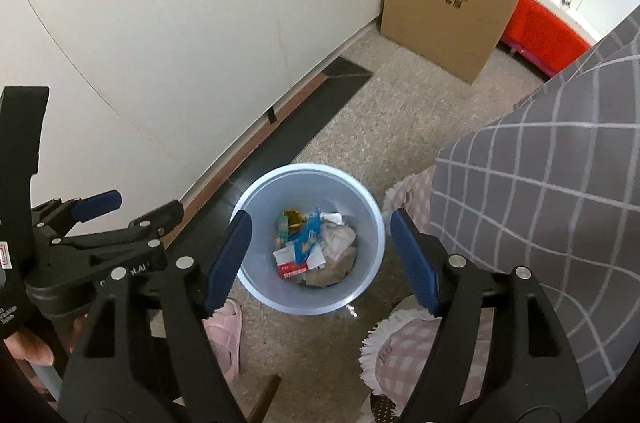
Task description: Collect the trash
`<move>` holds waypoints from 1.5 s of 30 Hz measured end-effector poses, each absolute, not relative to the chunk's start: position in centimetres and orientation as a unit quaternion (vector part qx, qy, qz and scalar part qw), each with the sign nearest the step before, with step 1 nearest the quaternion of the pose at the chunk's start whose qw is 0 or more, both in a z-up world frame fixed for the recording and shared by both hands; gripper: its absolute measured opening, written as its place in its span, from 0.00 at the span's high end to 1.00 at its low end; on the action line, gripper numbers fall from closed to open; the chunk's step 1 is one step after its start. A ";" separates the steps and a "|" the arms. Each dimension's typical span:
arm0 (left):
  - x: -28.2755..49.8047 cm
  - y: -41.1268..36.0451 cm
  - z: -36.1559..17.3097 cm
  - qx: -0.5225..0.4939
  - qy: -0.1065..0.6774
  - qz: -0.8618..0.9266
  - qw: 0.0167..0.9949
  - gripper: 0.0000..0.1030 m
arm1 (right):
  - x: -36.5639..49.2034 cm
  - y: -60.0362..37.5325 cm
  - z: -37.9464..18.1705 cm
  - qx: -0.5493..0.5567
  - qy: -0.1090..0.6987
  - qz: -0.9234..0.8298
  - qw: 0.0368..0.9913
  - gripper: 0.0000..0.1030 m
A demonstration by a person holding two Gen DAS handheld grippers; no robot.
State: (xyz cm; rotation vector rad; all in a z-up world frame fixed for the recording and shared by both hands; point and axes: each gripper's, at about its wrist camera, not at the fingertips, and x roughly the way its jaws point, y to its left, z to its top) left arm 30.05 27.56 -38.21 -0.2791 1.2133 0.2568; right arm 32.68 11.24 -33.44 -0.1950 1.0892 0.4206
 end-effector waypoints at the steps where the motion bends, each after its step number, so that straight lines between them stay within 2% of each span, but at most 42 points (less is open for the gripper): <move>1: 29.9 27.4 -37.9 -0.129 0.565 0.119 0.806 0.23 | 32.4 11.1 -32.9 -0.095 0.509 0.198 0.832 0.31; 7: 28.0 26.2 -33.4 -0.132 0.529 0.112 0.831 0.23 | 29.6 10.0 -27.5 -0.107 0.461 0.186 0.861 0.31; 16: 22.9 23.3 -21.9 -0.117 0.430 0.104 0.889 0.18 | 23.2 6.5 -17.6 -0.086 0.383 0.178 0.902 0.27; 27: 13.7 15.7 -8.9 -0.068 0.309 0.056 0.947 0.14 | 12.8 -2.6 -5.7 -0.034 0.279 0.149 0.948 0.22; 36: 4.3 10.3 -1.2 -0.039 0.207 0.029 0.977 0.10 | 4.1 -9.3 0.7 -0.013 0.202 0.116 0.972 0.14; 45: -1.3 6.3 3.0 -0.011 0.164 -0.010 0.986 0.06 | -2.3 -13.5 3.6 0.015 0.144 0.093 0.985 0.08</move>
